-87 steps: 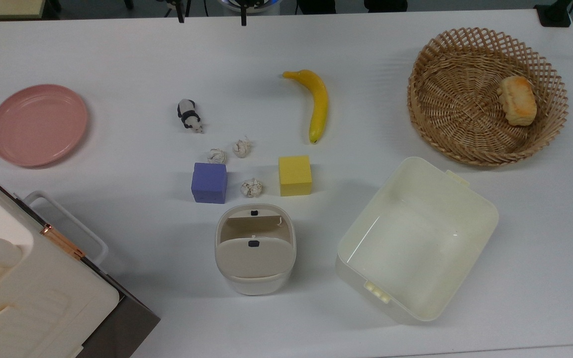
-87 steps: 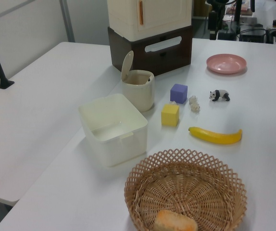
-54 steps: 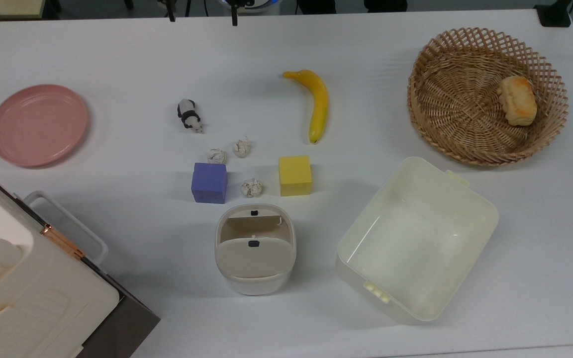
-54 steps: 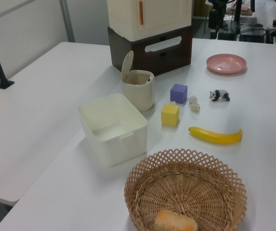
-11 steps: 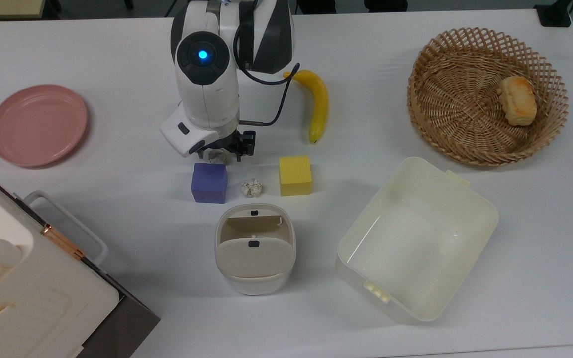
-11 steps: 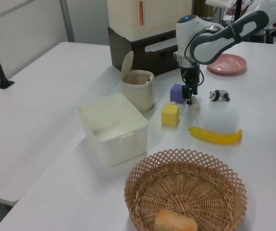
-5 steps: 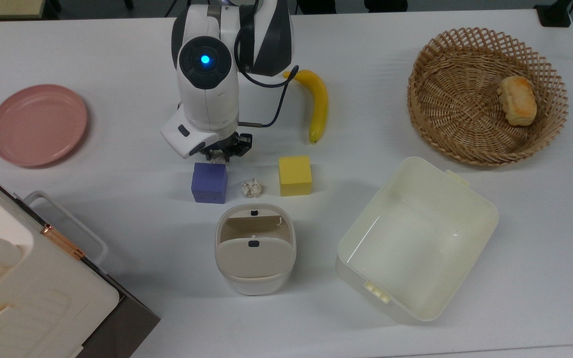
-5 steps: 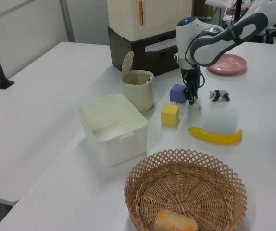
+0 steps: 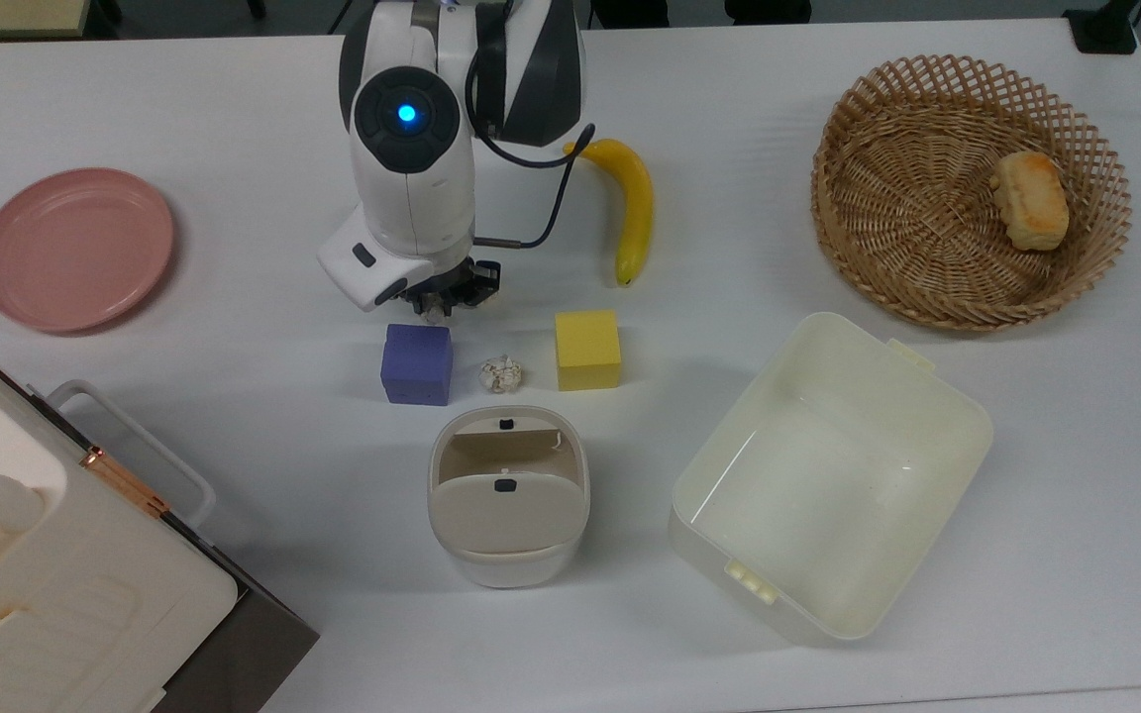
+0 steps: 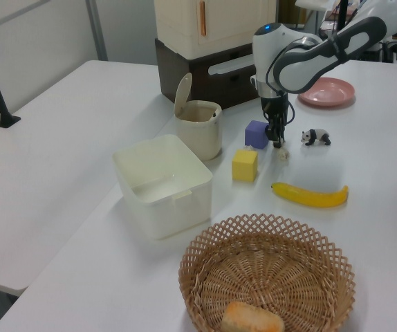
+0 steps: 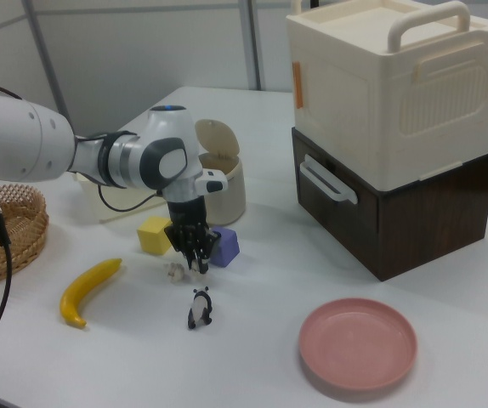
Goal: Grab it up and put it in the trash
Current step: 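Close the gripper on the crumpled paper ball and lift it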
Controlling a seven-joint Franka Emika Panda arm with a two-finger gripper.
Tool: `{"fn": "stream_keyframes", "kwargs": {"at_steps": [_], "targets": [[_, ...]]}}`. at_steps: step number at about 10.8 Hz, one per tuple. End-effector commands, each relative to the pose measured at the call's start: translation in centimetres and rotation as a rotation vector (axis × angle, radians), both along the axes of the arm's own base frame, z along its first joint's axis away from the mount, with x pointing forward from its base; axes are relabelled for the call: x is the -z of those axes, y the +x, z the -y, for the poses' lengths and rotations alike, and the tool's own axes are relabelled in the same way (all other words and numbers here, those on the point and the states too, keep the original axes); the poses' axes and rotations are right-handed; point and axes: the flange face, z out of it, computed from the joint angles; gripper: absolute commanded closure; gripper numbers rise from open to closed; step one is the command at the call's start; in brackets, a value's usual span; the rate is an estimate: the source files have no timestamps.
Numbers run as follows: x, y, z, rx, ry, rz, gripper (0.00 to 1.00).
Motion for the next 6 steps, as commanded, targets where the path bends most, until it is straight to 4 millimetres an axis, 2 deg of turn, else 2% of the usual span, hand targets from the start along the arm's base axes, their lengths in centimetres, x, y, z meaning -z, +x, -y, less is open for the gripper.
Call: {"fn": "stream_keyframes", "kwargs": {"at_steps": [1, 2, 3, 6], "targets": [[-5.0, 0.4, -0.9, -0.008, -0.019, 0.035, 0.73], [-6.0, 1.0, -0.9, -0.013, -0.021, 0.057, 0.73], [-7.9, 1.9, -0.8, -0.018, -0.029, 0.103, 0.73], [-11.2, 3.7, -0.7, -0.037, -0.057, 0.191, 0.73]]}}
